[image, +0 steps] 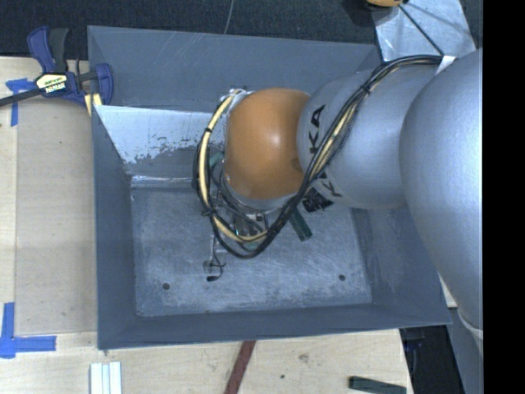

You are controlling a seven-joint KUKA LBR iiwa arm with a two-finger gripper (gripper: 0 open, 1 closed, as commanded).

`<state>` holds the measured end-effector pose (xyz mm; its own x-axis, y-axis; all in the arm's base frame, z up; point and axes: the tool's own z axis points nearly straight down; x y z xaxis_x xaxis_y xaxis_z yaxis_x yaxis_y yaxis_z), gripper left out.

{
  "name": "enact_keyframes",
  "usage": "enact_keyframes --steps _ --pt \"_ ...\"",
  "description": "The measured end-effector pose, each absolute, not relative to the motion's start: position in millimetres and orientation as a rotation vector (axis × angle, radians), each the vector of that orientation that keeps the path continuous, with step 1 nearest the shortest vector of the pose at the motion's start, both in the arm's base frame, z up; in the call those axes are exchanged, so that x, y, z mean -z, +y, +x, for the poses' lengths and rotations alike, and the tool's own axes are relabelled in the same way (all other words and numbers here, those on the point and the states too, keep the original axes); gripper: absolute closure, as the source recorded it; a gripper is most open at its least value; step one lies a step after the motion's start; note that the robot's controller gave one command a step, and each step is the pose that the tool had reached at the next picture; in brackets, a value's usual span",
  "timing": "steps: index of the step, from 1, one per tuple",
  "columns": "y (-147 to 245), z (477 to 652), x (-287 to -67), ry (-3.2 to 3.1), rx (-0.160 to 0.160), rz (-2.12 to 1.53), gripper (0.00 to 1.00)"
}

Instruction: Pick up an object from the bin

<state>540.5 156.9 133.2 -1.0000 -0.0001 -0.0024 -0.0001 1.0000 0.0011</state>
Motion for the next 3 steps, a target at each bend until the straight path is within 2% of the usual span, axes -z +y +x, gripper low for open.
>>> enact_keyframes --steps 1,2,3 --pt "144 561.0 -116 3.128 -0.007 -0.154 0.00" --pt "105 567.8 -92 3.109 0.002 -0.426 0.00" --pt "96 564.4 -92 3.097 0.000 -0.526 0.00"
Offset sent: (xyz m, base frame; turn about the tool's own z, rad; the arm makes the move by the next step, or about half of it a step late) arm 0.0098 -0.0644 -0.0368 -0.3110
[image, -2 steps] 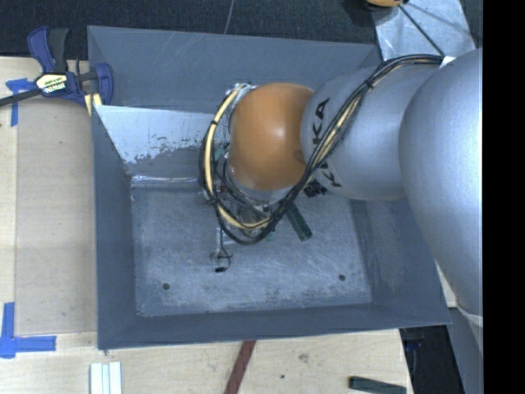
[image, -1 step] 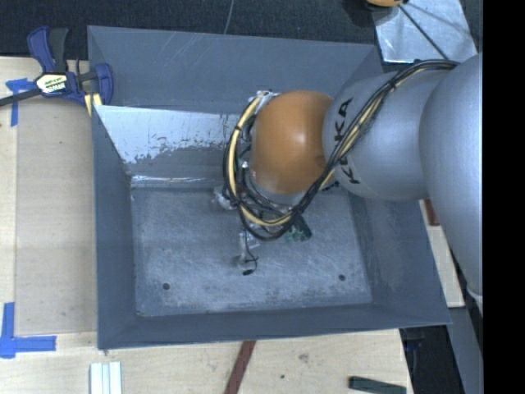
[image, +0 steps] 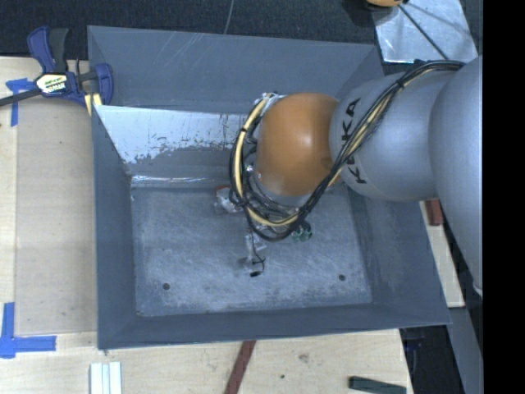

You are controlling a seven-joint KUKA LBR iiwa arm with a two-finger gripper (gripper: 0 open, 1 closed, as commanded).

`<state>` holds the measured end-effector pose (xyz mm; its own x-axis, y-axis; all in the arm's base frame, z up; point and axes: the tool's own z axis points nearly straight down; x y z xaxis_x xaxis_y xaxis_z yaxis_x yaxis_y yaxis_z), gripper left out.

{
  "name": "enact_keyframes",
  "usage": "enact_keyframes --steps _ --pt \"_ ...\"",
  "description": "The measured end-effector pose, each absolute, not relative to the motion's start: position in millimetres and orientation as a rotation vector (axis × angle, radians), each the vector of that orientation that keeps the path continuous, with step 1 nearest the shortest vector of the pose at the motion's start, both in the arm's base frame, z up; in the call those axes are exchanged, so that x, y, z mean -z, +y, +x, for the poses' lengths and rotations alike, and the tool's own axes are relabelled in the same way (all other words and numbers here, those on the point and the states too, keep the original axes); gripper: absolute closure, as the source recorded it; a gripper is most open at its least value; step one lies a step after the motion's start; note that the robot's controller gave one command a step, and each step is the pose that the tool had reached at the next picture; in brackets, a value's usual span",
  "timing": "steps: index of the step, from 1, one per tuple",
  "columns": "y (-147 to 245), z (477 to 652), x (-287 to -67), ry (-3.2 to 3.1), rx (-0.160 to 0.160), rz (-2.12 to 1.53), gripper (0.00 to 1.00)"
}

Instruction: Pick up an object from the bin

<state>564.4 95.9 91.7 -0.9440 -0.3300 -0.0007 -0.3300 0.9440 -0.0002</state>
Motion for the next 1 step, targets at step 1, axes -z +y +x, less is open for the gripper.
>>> enact_keyframes --steps 1 --pt "34.1 579.7 -70.8 3.055 0.000 -0.715 1.00"
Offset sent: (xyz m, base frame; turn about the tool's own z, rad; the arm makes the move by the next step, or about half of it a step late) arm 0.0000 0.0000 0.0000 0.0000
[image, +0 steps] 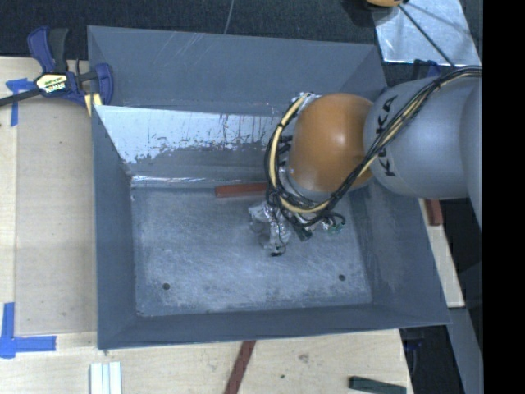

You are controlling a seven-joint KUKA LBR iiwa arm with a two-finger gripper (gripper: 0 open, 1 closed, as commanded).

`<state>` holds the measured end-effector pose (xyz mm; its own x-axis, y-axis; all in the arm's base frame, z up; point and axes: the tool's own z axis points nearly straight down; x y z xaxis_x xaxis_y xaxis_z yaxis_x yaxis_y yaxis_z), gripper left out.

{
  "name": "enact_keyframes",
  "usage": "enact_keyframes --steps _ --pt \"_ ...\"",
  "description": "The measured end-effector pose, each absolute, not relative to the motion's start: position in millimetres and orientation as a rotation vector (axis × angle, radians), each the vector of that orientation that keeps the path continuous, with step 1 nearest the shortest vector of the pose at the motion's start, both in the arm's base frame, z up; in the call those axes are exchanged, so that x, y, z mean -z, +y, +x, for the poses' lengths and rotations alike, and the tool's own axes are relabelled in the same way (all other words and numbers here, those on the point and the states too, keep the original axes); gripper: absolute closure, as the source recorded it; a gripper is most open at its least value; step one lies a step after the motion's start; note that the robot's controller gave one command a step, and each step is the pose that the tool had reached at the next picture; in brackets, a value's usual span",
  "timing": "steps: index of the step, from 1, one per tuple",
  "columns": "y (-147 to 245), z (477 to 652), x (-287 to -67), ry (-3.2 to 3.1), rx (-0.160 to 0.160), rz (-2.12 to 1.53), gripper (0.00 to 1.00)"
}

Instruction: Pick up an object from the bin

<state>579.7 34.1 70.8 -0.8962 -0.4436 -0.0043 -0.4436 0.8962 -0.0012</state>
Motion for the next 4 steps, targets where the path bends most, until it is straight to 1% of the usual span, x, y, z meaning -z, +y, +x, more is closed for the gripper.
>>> enact_keyframes --steps 1,3,4 --pt "34 579.3 -70 3.056 -0.001 -0.714 0.00" --pt "31 579.7 -71 3.052 -0.003 -0.727 0.00" --pt "-7 598.1 -80 3.061 0.005 -0.695 0.00"
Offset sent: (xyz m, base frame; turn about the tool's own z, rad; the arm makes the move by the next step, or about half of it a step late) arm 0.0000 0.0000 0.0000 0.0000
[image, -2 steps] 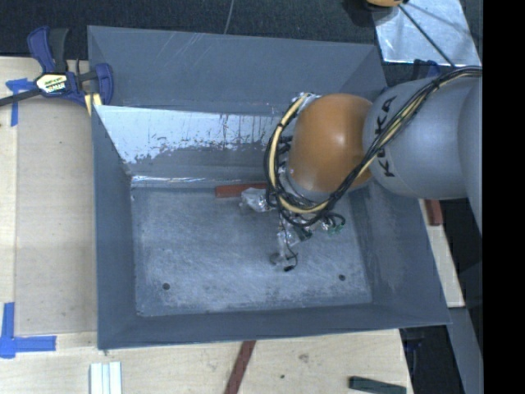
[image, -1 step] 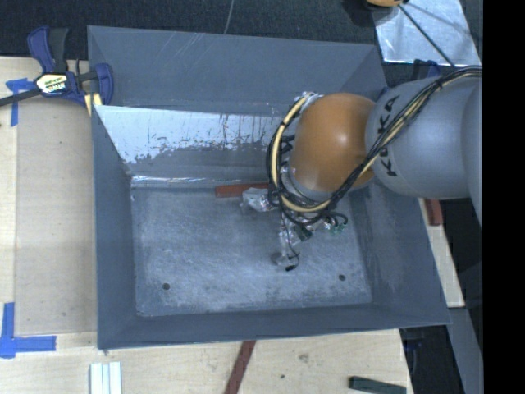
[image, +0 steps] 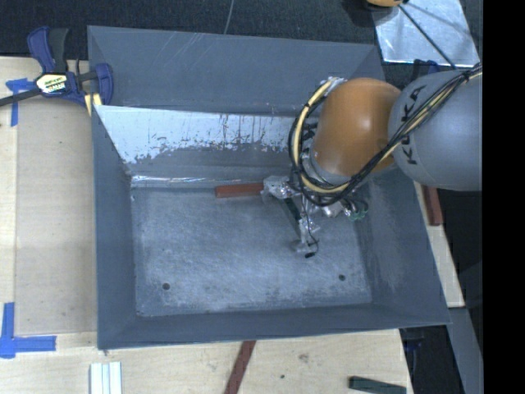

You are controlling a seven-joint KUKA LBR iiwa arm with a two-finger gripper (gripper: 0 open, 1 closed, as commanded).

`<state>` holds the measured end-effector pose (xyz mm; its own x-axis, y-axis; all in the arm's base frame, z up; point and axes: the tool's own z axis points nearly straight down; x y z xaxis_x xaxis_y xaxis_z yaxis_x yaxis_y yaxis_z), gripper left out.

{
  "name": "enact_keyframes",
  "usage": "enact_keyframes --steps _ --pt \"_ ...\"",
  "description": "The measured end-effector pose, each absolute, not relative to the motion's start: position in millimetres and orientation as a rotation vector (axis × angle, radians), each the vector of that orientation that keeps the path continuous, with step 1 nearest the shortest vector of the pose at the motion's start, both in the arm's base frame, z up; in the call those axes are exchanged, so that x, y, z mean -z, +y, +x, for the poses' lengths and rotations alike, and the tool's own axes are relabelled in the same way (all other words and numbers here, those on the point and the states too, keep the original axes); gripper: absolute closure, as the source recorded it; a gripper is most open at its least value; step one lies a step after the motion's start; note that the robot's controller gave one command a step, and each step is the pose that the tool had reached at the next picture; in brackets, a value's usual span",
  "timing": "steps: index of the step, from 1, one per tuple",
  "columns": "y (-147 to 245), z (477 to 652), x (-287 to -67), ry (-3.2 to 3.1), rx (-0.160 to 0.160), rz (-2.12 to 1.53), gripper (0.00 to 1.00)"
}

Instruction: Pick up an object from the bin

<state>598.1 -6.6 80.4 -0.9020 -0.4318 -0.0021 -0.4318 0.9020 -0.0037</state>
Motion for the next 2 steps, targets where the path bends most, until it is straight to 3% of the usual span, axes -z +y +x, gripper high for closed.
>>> enact_keyframes --steps 2 --pt "-0.9 611.1 -87.7 2.982 0.000 -0.969 0.00"
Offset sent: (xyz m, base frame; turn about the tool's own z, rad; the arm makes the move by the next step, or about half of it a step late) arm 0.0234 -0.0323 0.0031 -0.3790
